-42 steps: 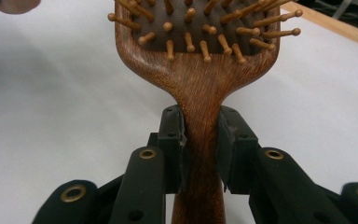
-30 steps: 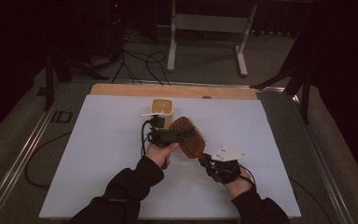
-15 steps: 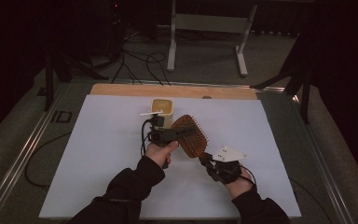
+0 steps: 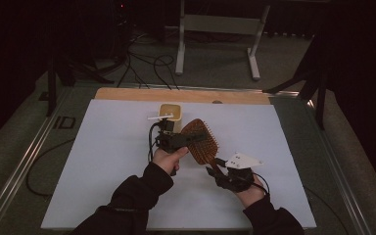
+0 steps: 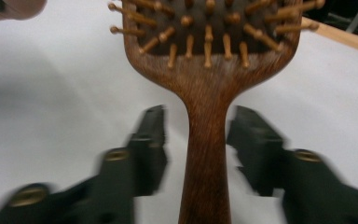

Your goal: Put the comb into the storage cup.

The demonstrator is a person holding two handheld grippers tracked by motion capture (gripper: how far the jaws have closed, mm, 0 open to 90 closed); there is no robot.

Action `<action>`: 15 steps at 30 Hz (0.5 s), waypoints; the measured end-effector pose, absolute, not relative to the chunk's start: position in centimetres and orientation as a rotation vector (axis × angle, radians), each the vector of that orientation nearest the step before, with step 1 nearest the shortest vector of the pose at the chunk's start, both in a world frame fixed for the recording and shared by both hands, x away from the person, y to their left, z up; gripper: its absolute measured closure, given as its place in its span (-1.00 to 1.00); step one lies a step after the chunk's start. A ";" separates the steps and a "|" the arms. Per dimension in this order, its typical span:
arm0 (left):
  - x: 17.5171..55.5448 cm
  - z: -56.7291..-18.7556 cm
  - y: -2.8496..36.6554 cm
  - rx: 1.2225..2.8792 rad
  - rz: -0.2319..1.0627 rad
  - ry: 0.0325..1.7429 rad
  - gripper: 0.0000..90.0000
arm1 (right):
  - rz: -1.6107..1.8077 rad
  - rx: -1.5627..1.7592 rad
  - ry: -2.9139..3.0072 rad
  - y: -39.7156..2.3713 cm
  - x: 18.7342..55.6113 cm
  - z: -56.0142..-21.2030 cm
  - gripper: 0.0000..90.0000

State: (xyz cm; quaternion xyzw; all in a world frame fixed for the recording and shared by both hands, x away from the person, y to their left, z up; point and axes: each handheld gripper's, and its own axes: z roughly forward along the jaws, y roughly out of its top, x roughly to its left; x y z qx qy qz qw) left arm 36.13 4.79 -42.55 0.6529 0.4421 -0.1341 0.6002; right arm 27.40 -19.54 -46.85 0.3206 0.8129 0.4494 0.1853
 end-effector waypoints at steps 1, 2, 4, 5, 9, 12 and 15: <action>36.1 -42.6 4.8 1.513 -0.311 1.025 0.17 | 1.266 0.903 2.291 -19.5 27.4 -46.8 0.06; 36.1 -42.3 4.8 1.524 -0.296 1.016 0.17 | 1.262 0.919 2.296 -19.6 27.5 -46.9 -0.10; 36.0 -42.1 4.8 1.531 -0.288 1.011 0.17 | 1.263 0.921 2.297 -19.6 27.5 -46.9 -0.16; 36.0 -42.0 4.8 1.538 -0.282 1.002 0.17 | 1.263 0.918 2.298 -19.6 27.5 -46.9 -0.20; 35.9 -41.3 4.9 1.547 -0.273 0.982 0.17 | 1.302 0.929 2.284 -19.8 27.5 -46.9 -0.41; 35.9 -40.9 5.0 1.556 -0.264 0.968 0.17 | 1.325 0.920 2.305 -19.9 27.6 -46.9 -0.64; 35.8 -40.4 5.1 1.571 -0.241 0.956 0.17 | 1.348 0.933 2.314 -20.0 27.5 -46.9 -0.70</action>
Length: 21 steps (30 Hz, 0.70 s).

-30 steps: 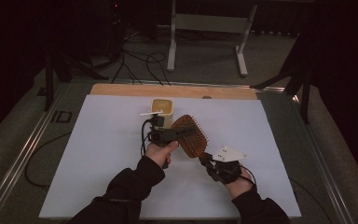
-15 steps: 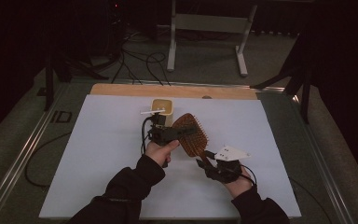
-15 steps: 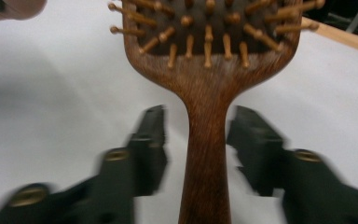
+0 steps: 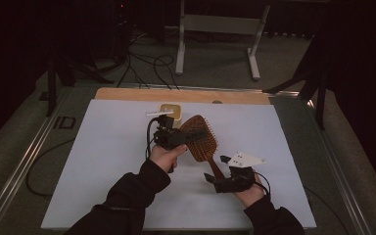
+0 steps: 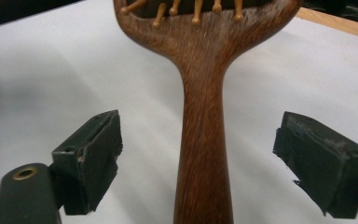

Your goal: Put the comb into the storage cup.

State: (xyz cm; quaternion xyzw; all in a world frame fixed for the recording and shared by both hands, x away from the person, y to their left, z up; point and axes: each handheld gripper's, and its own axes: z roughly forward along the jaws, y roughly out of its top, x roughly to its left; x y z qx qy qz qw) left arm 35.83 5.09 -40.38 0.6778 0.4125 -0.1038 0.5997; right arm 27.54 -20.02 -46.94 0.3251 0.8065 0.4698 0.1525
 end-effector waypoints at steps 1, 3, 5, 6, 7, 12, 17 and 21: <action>35.8 -40.4 5.1 1.571 -0.241 0.956 0.17 | 1.348 0.933 2.314 -20.0 27.5 -46.9 -0.70; 35.8 -40.0 5.2 1.576 -0.231 0.950 0.17 | 1.317 0.933 2.298 -20.1 27.5 -46.9 -0.73; 35.9 -39.5 5.3 1.581 -0.219 0.945 0.17 | 1.314 0.933 2.299 -20.1 27.5 -47.1 -0.79; 35.9 -39.3 5.4 1.583 -0.213 0.943 0.17 | 1.312 0.932 2.302 -20.1 27.5 -47.1 -0.79; 35.9 -39.3 5.4 1.583 -0.213 0.943 0.17 | 1.312 0.932 2.302 -20.1 27.5 -47.1 -0.79; 35.9 -37.9 5.8 1.604 -0.170 0.919 0.17 | 1.314 0.938 2.300 -20.2 27.4 -47.1 -0.80; 36.0 -37.3 6.2 1.613 -0.145 0.914 0.17 | 1.317 0.910 2.318 -20.4 27.3 -47.2 -0.81; 36.2 -36.7 6.6 1.610 -0.130 0.916 0.17 | 1.334 0.890 2.308 -20.5 27.1 -47.1 -0.81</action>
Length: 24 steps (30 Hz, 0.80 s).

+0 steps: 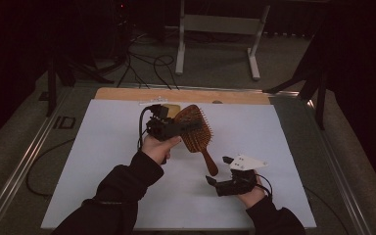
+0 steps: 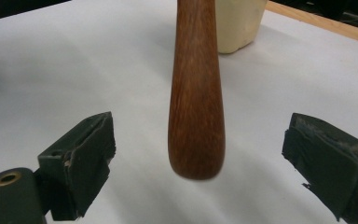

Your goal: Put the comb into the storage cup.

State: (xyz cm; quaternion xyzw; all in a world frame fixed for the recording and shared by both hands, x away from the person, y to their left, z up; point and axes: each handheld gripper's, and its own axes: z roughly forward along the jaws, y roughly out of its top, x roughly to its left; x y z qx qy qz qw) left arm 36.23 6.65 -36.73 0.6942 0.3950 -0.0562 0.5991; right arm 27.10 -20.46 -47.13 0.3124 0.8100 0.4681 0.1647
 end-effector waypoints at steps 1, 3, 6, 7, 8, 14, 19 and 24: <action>36.3 -36.6 6.8 1.606 -0.127 0.918 0.17 | 1.335 0.884 2.304 -20.5 27.1 -47.1 -0.81; 36.4 -36.2 7.0 1.603 -0.120 0.917 0.17 | 1.332 0.883 2.298 -20.7 27.0 -47.1 -0.81; 36.6 -35.9 7.3 1.603 -0.114 0.917 0.17 | 1.334 0.897 2.286 -20.9 26.9 -47.2 -0.81; 36.8 -35.6 7.6 1.600 -0.114 0.918 0.17 | 1.325 0.894 2.289 -21.0 26.8 -47.3 -0.81; 36.9 -35.5 7.8 1.600 -0.110 0.920 0.17 | 1.329 0.899 2.287 -21.0 26.8 -47.3 -0.81; 37.4 -34.8 8.7 1.596 -0.080 0.939 0.17 | 1.356 0.883 2.293 -21.7 26.8 -47.3 -0.80; 37.8 -34.0 9.4 1.593 -0.057 0.942 0.17 | 1.408 0.864 2.281 -22.5 26.7 -47.4 -0.80; 38.5 -33.3 10.2 1.591 -0.025 0.954 0.17 | 1.428 0.845 2.276 -22.7 26.6 -47.5 -0.80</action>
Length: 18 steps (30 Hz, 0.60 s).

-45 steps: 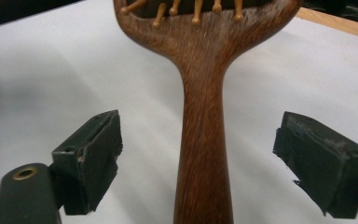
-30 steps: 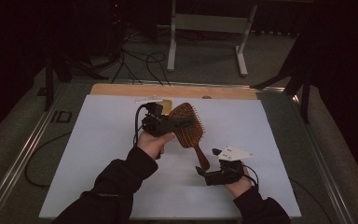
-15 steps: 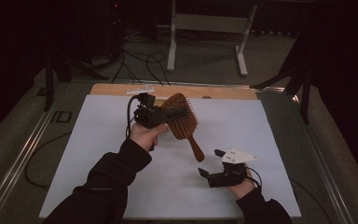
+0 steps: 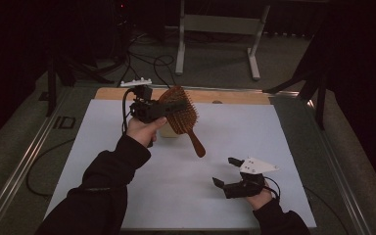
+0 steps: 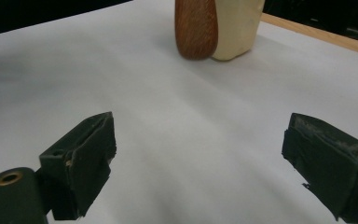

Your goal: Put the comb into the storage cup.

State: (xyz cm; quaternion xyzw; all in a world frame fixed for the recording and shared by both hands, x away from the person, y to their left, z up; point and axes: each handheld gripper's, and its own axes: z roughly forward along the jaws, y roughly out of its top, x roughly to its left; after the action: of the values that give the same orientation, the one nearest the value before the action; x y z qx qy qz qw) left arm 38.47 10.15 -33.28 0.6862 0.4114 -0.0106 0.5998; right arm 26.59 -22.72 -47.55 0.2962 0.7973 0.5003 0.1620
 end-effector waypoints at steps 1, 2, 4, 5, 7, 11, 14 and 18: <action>38.8 -33.0 10.4 1.594 -0.010 0.961 0.17 | 1.423 0.838 2.279 -22.7 26.6 -47.6 -0.80; 38.8 -33.0 10.4 1.594 -0.010 0.961 0.17 | 1.418 0.840 2.276 -22.8 26.5 -47.6 -0.80; 39.0 -32.7 10.7 1.594 0.008 0.968 0.17 | 1.422 0.839 2.276 -22.8 26.5 -47.7 -0.80; 39.3 -32.4 11.0 1.592 0.026 0.973 0.17 | 1.397 0.829 2.274 -22.9 26.5 -47.8 -0.80; 39.5 -32.1 11.3 1.591 0.042 0.978 0.17 | 1.408 0.826 2.277 -22.9 26.6 -47.8 -0.80; 39.7 -31.4 11.6 1.594 0.078 0.976 0.17 | 1.398 0.826 2.283 -23.0 26.6 -47.9 -0.80; 39.9 -31.1 11.8 1.594 0.102 0.985 0.17 | 1.402 0.821 2.285 -23.0 26.7 -47.8 -0.80; 40.6 -30.5 12.4 1.581 0.129 1.007 0.17 | 1.406 0.813 2.281 -22.9 26.7 -47.7 -0.80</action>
State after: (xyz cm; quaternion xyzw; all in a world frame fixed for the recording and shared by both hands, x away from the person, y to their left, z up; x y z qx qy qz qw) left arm 40.64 12.45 -30.52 0.6794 0.4325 0.0556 0.5902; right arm 26.67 -22.94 -47.71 0.2862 0.8027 0.4948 0.1700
